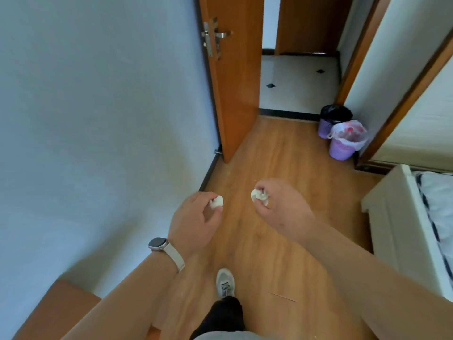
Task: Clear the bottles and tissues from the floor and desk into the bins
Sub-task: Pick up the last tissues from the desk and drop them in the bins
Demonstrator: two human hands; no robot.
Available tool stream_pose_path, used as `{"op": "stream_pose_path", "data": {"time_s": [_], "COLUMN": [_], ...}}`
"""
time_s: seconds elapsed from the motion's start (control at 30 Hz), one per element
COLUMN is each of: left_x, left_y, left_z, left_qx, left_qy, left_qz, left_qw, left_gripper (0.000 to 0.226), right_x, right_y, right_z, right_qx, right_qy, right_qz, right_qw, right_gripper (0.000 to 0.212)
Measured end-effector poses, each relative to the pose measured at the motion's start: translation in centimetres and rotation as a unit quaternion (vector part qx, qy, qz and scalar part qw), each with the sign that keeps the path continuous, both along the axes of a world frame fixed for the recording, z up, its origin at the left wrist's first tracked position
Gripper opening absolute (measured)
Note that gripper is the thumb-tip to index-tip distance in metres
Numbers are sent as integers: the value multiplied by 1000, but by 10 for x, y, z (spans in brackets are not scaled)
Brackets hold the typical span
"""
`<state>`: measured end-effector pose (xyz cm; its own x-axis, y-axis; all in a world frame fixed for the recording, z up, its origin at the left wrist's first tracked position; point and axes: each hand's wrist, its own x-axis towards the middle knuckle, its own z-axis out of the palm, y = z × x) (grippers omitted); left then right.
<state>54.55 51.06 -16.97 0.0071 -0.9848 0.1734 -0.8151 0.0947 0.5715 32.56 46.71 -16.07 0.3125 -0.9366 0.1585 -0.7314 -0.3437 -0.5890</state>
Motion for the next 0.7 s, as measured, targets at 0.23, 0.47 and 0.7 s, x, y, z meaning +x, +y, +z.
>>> {"op": "stream_pose_path", "data": {"time_s": [0.23, 0.47, 0.7], "left_x": [-48, -66, -90], "left_y": [-119, -241, -326], "left_z": [-18, -22, -13], "left_qx": [11, -18, -14], "left_qy": [43, 84, 84], "left_qz": [-120, -191, -225], "left_qw": [992, 978, 971], "left_gripper": [22, 27, 20], "right_x": [-58, -81, -99], "right_y": [-65, -153, -210], "right_z": [-5, 10, 15], "right_qx": [23, 30, 15], "right_qy": [27, 56, 42], "right_qz": [-132, -205, -267], "right_qw": [991, 977, 963], "right_gripper": [18, 17, 15]}}
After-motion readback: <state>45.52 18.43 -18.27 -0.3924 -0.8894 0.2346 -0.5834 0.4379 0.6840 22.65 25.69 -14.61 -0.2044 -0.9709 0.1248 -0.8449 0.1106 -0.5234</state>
